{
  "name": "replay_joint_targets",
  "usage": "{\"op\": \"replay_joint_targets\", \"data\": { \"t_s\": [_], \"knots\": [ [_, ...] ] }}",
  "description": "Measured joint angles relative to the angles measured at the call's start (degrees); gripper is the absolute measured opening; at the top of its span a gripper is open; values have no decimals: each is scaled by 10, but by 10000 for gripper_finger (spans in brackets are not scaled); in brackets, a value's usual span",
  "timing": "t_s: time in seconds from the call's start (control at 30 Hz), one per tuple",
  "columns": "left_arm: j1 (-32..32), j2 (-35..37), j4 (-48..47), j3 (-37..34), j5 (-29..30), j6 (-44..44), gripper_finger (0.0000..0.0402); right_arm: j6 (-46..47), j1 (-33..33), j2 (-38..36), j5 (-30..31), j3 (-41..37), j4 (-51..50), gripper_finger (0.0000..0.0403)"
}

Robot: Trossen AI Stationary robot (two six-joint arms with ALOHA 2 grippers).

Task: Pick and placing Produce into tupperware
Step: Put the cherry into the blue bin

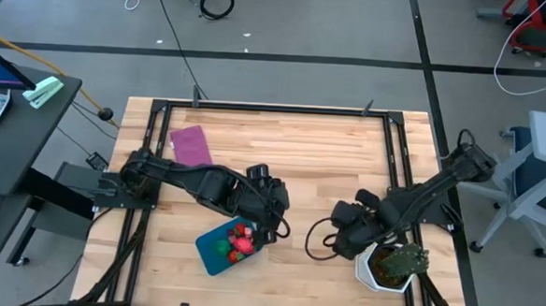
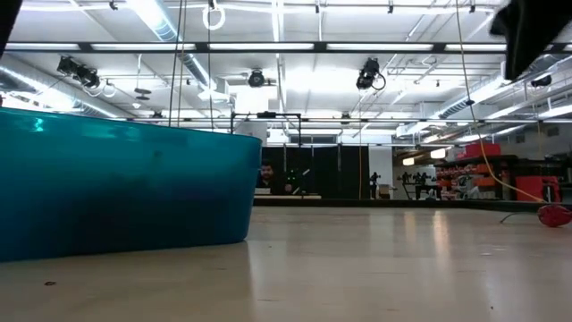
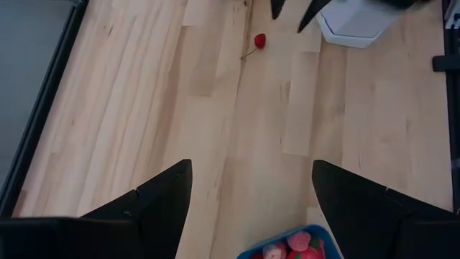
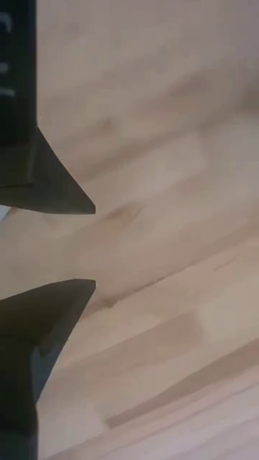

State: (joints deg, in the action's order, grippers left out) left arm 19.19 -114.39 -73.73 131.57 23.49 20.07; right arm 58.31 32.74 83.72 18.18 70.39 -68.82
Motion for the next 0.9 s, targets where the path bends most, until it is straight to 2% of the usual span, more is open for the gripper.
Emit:
{"op": "replay_joint_targets", "data": {
  "t_s": [0.2, 0.43, 0.63, 0.9],
  "knots": [
    [-13, 0, -3, 0, 0, -2, 291, 32, -30, 1, -23, -112, 33, 165],
    [-34, 0, -13, 0, 0, -3, 291, 1, -86, 1, -87, -209, 123, 165],
    [-55, 0, -14, 0, 0, -3, 291, -13, -112, 1, -87, -254, 126, 165],
    [-77, 0, -16, 0, 0, -3, 291, -42, -127, 1, -88, -267, 182, 165]
  ]
}}
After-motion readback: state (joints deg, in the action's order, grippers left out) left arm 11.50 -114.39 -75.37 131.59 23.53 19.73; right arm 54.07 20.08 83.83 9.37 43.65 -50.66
